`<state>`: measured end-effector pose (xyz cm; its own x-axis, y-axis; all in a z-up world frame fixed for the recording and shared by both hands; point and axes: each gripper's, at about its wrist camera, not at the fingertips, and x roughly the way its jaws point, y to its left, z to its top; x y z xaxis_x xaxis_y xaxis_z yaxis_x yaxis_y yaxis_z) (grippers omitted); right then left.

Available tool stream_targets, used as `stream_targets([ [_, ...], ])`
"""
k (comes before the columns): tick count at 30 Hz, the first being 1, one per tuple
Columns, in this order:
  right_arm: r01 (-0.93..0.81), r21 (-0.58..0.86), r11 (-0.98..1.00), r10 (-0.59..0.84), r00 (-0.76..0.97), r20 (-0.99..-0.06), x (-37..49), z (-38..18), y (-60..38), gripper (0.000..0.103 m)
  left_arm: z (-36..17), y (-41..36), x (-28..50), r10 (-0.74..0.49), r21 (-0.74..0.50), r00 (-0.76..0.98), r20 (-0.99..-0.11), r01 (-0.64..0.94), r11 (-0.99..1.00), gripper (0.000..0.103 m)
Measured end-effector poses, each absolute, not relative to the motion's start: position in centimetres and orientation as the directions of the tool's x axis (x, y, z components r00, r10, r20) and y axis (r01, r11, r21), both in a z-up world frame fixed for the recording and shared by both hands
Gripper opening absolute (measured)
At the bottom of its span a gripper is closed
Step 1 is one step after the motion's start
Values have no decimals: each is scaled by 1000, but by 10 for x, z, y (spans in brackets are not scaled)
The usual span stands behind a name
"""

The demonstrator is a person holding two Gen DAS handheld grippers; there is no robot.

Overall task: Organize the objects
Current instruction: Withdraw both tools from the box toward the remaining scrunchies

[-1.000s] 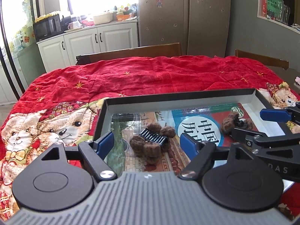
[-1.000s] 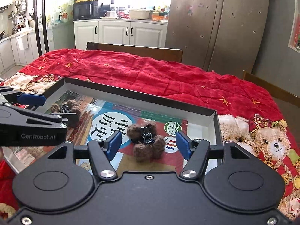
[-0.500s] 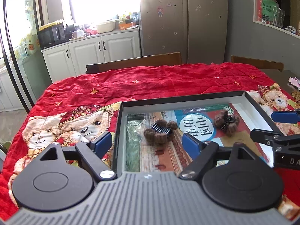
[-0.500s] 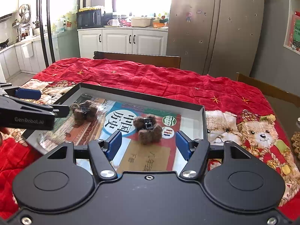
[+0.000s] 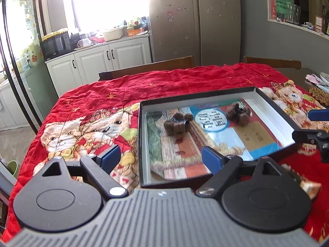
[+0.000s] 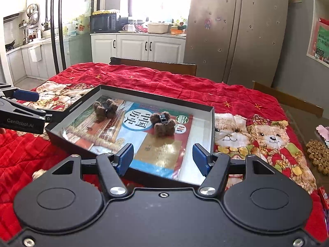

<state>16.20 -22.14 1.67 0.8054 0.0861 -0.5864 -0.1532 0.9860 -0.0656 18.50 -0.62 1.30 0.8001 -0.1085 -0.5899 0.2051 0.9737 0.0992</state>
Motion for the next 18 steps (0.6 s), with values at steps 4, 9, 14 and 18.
stream_targets([
  [4, -161, -71, 984, 90, 806, -584, 141, 16, -223, 62, 10, 0, 169, -119, 93, 794, -596, 216, 972, 91],
  [9, -191, -53, 980, 125, 803, -582, 115, 16, -218, 61, 2, 8, 150, -126, 91, 781, -611, 227, 970, 91],
  [14, -216, -36, 976, 155, 798, -582, 90, 10, -204, 58, -6, 16, 130, -143, 64, 765, -628, 234, 970, 91],
  [18, -239, -40, 970, 170, 789, -590, 75, 0, -186, 55, -12, 18, 115, -155, 53, 754, -638, 244, 968, 91],
])
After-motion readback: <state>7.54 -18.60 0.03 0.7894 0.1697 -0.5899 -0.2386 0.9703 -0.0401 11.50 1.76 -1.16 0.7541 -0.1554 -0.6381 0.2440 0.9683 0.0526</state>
